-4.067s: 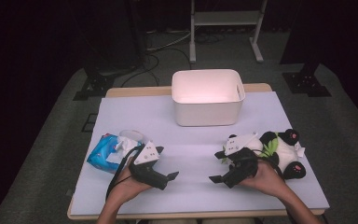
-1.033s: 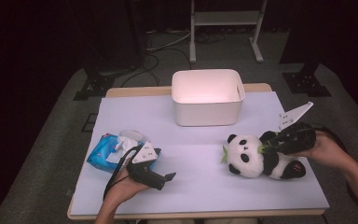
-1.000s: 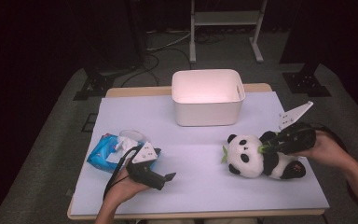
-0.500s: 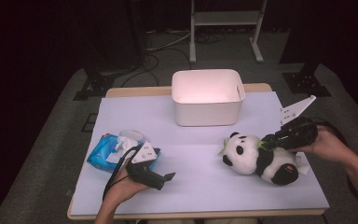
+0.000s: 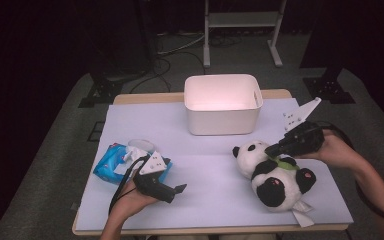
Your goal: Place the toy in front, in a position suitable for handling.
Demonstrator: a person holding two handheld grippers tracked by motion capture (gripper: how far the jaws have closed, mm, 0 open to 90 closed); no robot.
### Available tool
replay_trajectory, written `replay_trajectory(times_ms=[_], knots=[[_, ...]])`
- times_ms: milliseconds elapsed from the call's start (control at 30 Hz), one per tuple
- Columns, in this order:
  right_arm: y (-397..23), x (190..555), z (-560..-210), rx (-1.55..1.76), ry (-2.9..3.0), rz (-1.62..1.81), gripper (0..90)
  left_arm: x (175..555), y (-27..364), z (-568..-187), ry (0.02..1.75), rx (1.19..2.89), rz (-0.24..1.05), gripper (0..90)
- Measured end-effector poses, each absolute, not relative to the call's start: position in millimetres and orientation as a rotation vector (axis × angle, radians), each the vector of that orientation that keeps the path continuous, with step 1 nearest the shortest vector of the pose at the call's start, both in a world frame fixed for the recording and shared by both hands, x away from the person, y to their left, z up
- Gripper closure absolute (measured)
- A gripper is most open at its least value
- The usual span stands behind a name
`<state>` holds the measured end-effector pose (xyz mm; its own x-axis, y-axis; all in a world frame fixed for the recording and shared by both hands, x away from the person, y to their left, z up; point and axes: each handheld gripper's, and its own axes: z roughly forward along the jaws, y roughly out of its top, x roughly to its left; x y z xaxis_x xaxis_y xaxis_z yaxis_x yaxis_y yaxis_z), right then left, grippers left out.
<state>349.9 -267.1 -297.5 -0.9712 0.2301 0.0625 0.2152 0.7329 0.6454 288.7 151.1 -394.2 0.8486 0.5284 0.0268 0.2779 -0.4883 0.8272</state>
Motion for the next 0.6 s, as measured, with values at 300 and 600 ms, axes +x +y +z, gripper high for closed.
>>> replay_trajectory(times_ms=[300,600], knots=[[-251,351,-307,0.354,2.978,1.032,85.7,289,153,-394,0.588,2.113,0.345,2.5],[-262,351,-314,0.524,2.997,0.997,61.2,289,150,-395,0.583,2.120,0.341,2.5]])
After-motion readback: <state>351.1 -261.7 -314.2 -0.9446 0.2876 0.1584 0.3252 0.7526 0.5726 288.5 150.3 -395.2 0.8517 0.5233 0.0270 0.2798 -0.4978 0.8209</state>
